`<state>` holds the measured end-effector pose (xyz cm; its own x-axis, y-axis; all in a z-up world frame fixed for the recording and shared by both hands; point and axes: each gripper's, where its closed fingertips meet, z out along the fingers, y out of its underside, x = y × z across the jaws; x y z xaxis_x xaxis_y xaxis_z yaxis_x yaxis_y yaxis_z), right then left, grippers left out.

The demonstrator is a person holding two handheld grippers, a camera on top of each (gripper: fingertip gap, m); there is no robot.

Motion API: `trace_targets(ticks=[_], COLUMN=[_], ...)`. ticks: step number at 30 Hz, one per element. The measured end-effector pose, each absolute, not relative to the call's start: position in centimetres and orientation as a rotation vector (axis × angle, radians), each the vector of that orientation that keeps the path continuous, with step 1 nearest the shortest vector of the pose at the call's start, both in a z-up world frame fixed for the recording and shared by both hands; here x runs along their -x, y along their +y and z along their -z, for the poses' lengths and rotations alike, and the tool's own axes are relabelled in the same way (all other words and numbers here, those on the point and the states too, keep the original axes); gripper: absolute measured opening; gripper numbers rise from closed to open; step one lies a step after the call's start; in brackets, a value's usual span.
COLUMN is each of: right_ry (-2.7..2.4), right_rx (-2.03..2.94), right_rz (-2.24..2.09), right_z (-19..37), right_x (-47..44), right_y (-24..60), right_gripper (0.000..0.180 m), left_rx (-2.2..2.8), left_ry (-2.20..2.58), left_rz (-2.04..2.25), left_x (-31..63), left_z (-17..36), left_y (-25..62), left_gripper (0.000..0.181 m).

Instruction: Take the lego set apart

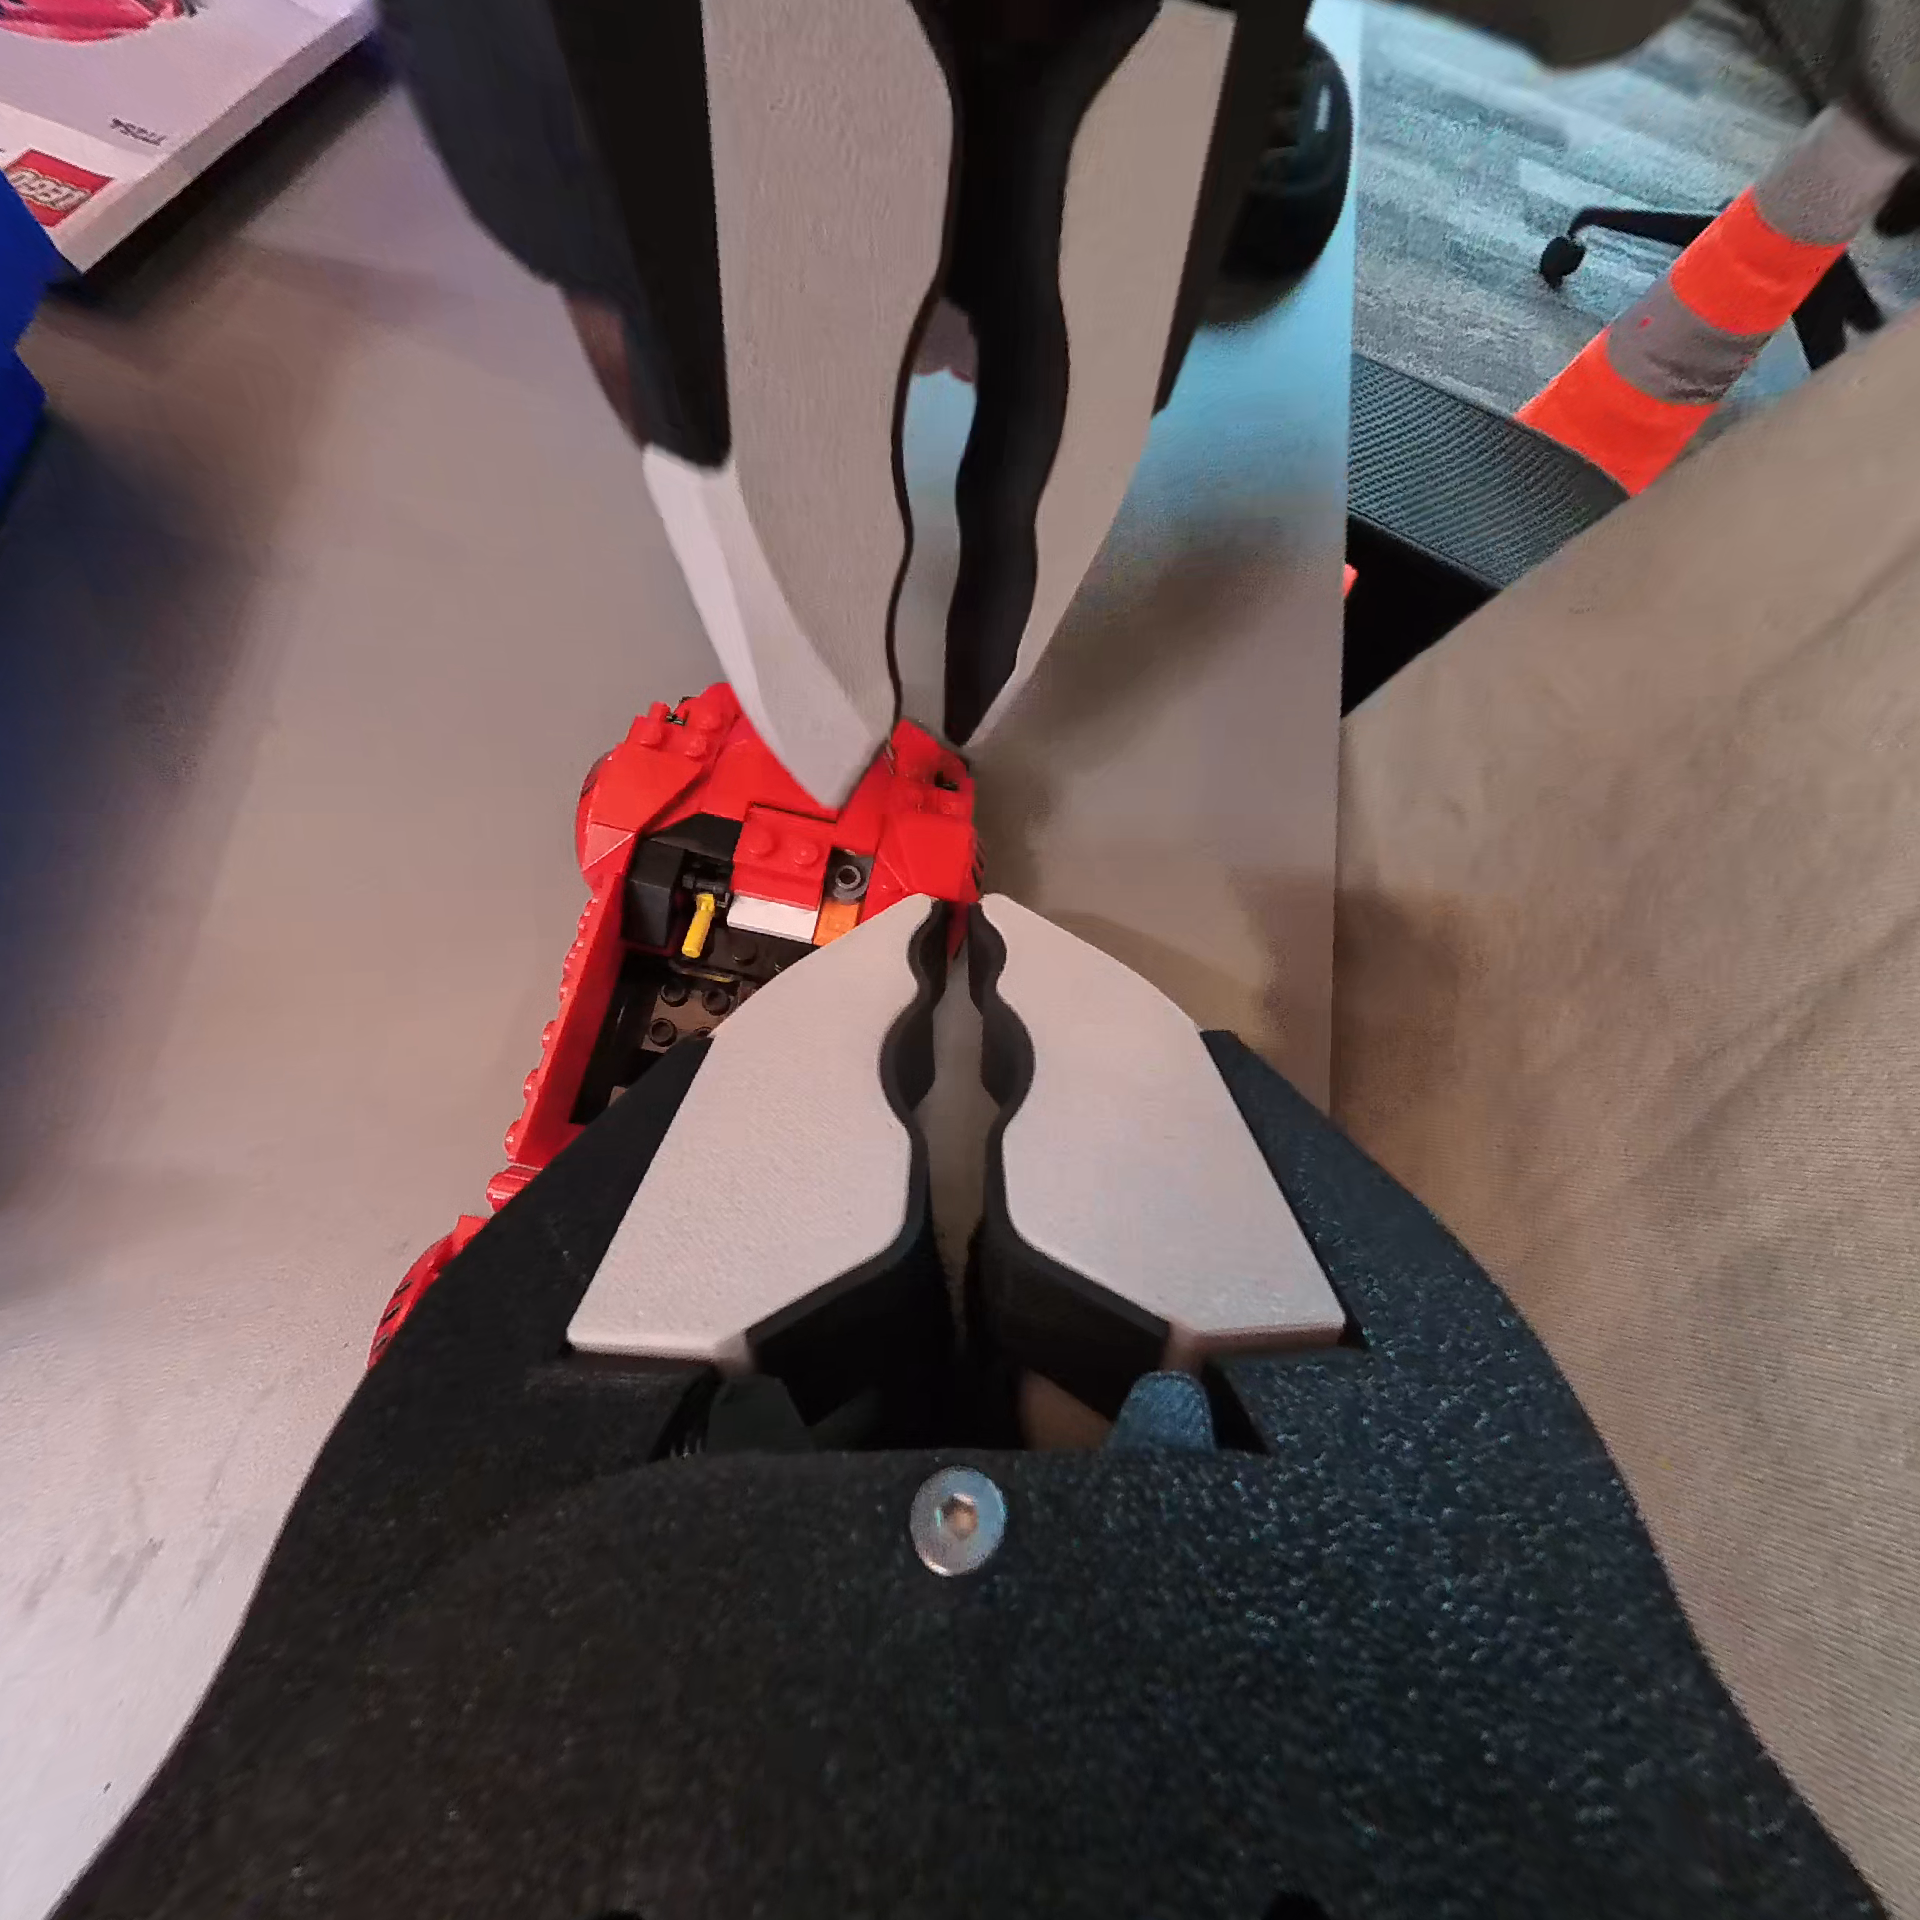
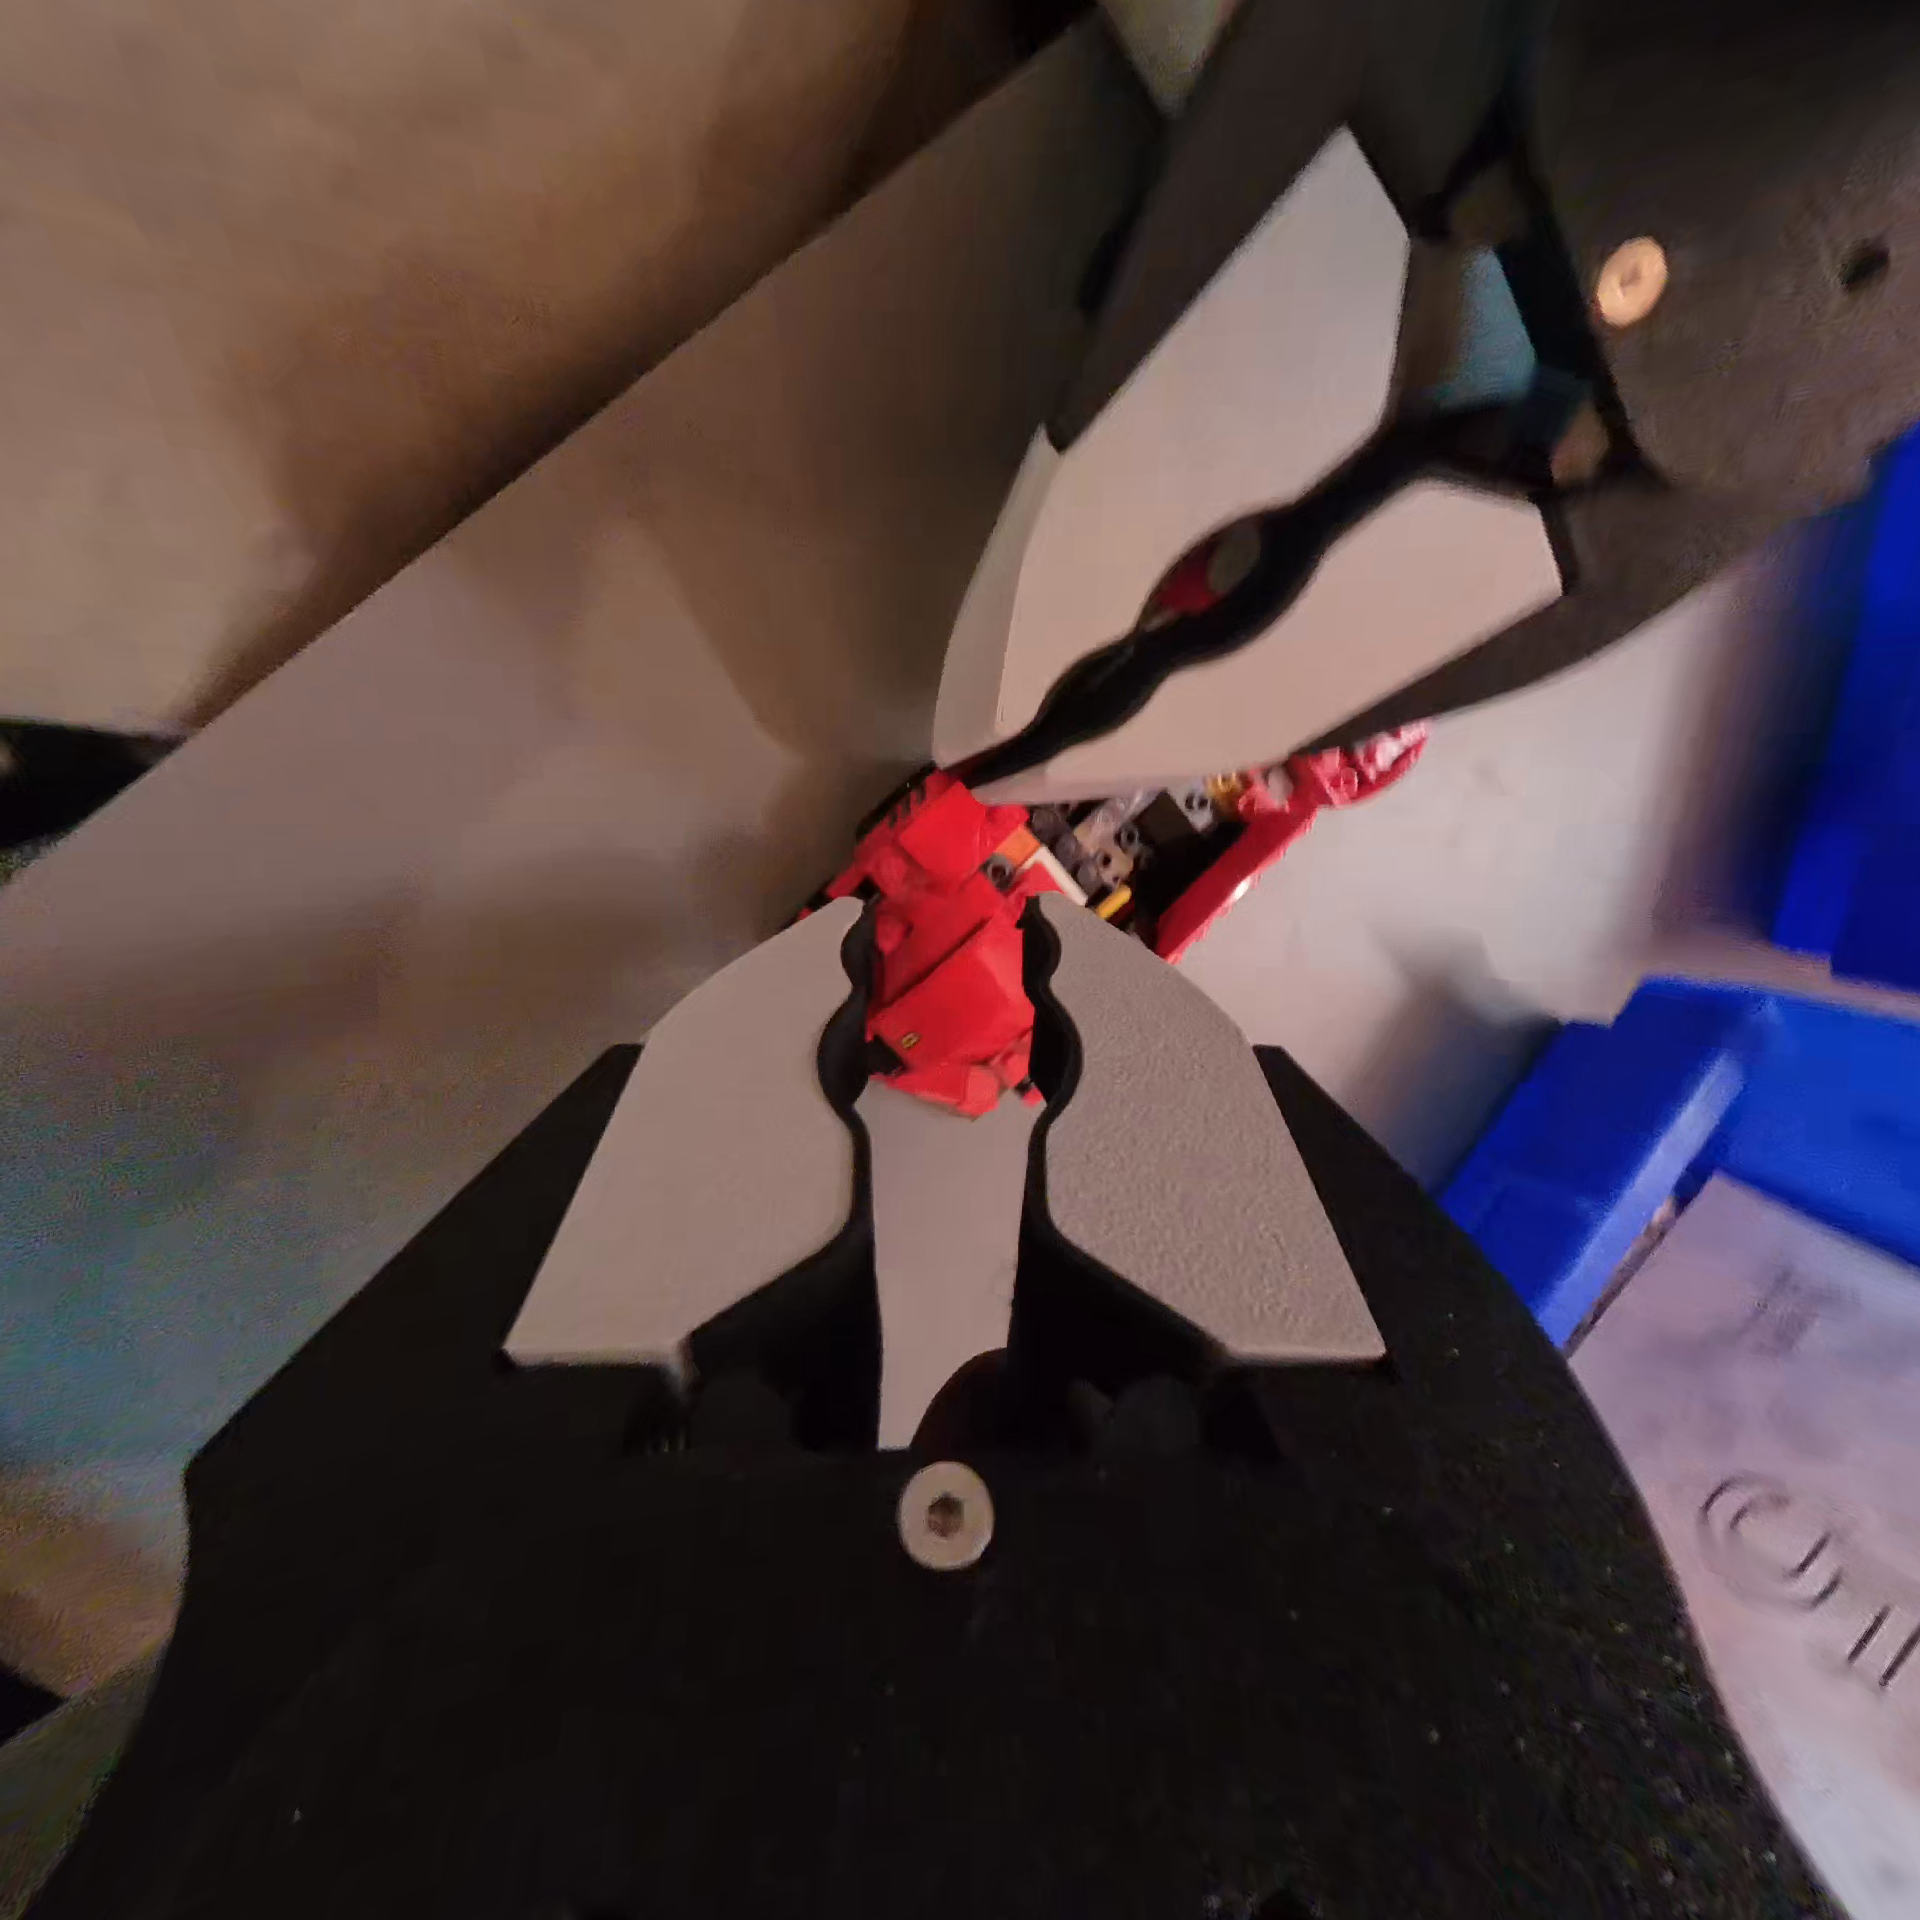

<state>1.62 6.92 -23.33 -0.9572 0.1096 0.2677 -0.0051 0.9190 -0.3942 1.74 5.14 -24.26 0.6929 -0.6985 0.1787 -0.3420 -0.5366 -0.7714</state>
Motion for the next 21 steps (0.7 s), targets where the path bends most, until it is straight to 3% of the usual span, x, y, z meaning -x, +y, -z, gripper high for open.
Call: trace_targets(ticks=[6, 14, 17, 21], right_ry=[-2.95, -3.068, -3.1, -3.133], right_rx=[-0.372, -0.501, -0.468, -0.52], right_rz=[-0.315, -0.266, -0.209, -0.17], right_z=[24.5, 24.7, 25.0, 25.1], right_x=[-0.8, -1.3, -1.3, -1.6], right_y=[7.2, 7.0, 6.9, 6.9], right_gripper=[0.024, 0.019, 0.032, 0.031], left_rx=[2.156, 2.15, 2.144, 2.144], left_ry=[0.802, 0.801, 0.811, 0.812], left_rz=[0.635, 0.627, 0.628, 0.644], left_x=[-1.6, -1.6, -1.7, -1.8], left_z=[24.2, 24.2, 24.2, 24.2], left_y=[4.9, 5.0, 4.9, 4.9], left_gripper=[0.002, 0.002, 0.002, 0.001])
